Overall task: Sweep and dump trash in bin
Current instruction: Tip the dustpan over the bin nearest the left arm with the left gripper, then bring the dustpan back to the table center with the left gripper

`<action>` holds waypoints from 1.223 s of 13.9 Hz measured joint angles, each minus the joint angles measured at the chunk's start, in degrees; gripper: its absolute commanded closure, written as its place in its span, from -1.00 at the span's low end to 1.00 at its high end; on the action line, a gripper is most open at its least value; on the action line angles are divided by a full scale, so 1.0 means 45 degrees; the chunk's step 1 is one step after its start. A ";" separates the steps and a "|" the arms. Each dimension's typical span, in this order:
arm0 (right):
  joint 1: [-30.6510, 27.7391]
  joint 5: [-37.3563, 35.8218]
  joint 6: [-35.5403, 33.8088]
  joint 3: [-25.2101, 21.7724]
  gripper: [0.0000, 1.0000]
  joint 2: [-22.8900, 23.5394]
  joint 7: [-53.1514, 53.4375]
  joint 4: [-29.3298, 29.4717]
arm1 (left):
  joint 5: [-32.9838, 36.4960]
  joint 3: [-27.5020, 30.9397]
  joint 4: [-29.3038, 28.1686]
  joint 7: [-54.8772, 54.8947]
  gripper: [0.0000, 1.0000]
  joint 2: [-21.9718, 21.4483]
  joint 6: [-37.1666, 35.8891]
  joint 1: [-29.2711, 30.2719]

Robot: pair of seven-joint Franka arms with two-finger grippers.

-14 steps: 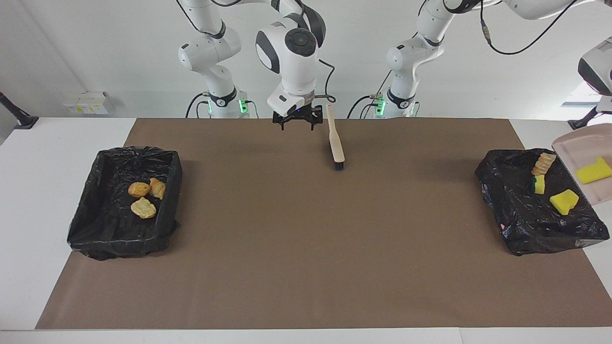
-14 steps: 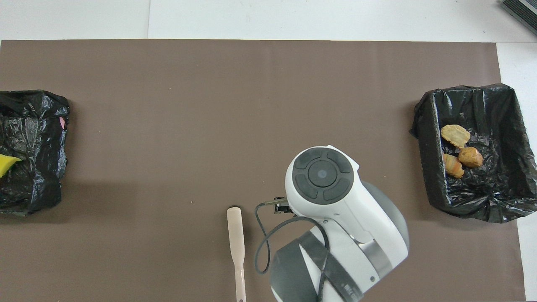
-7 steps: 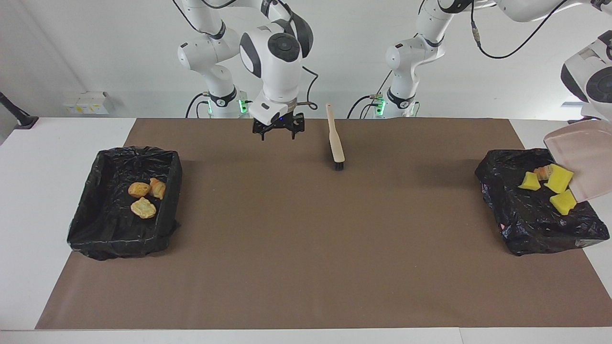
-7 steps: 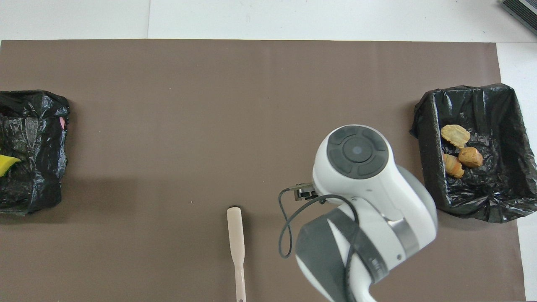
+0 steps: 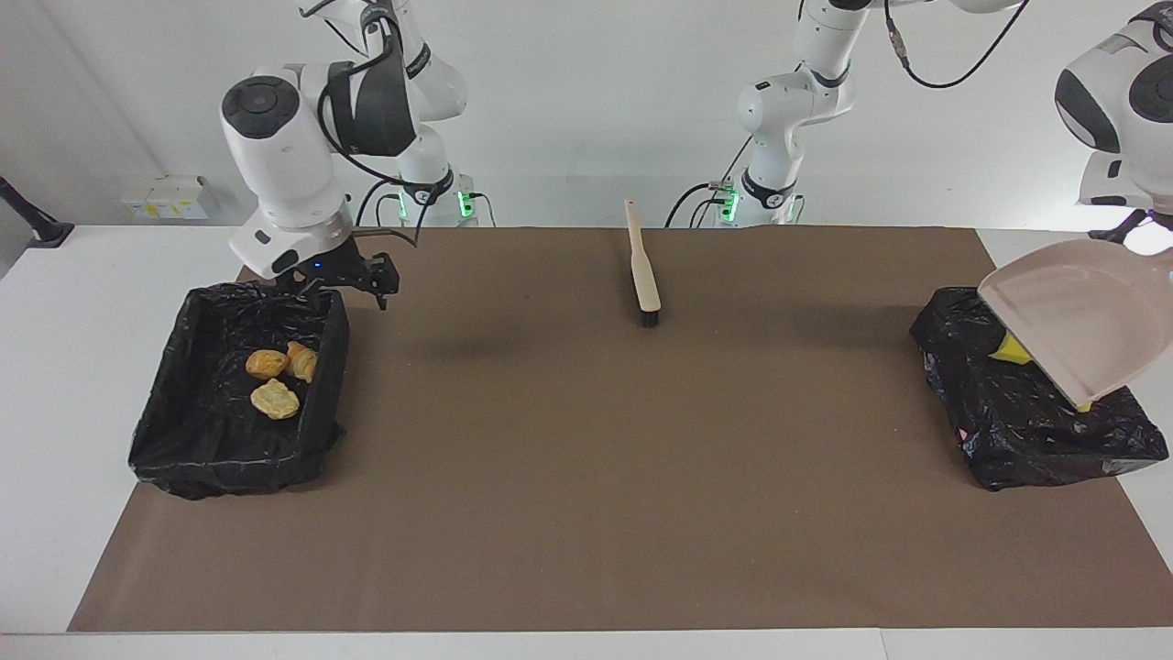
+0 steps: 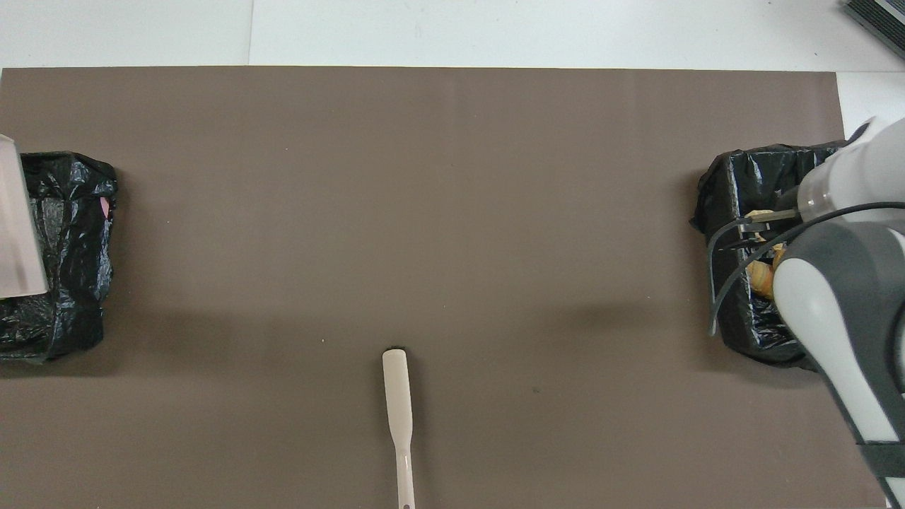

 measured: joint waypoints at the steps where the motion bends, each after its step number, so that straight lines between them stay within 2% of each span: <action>1: -0.0304 0.0000 -0.0098 -0.0001 -1.00 -0.0041 -0.0003 0.0255 | -0.0599 -0.0012 -0.0005 -0.0826 1.00 0.0017 -0.0148 -0.0295; 4: -0.0713 0.0080 -0.1085 0.0008 -1.00 -0.0104 0.0916 0.1174 | -0.1987 -0.0069 -0.0067 -0.4408 1.00 0.0190 -0.0717 -0.1598; 7: -0.0709 0.0847 -0.2153 0.0125 -1.00 -0.0152 0.1918 0.1909 | -0.3249 -0.0118 -0.0355 -0.8625 1.00 0.0386 -0.1157 -0.3137; 12: -0.0712 0.1078 -0.2284 0.0103 -1.00 -0.0480 0.2021 0.2012 | -0.5429 -0.0143 -0.0416 -1.5016 1.00 0.1035 -0.1161 -0.5461; 14: -0.0699 0.1051 -0.2284 0.0123 -1.00 -0.0500 0.2021 0.2012 | -0.5933 -0.0147 -0.0373 -1.7058 1.00 0.1605 -0.0830 -0.6361; 17: -0.0707 0.0827 -0.2283 0.0120 -1.00 -0.0499 0.1875 0.2013 | -0.7518 -0.0145 -0.0286 -2.0169 1.00 0.2425 0.0749 -0.7152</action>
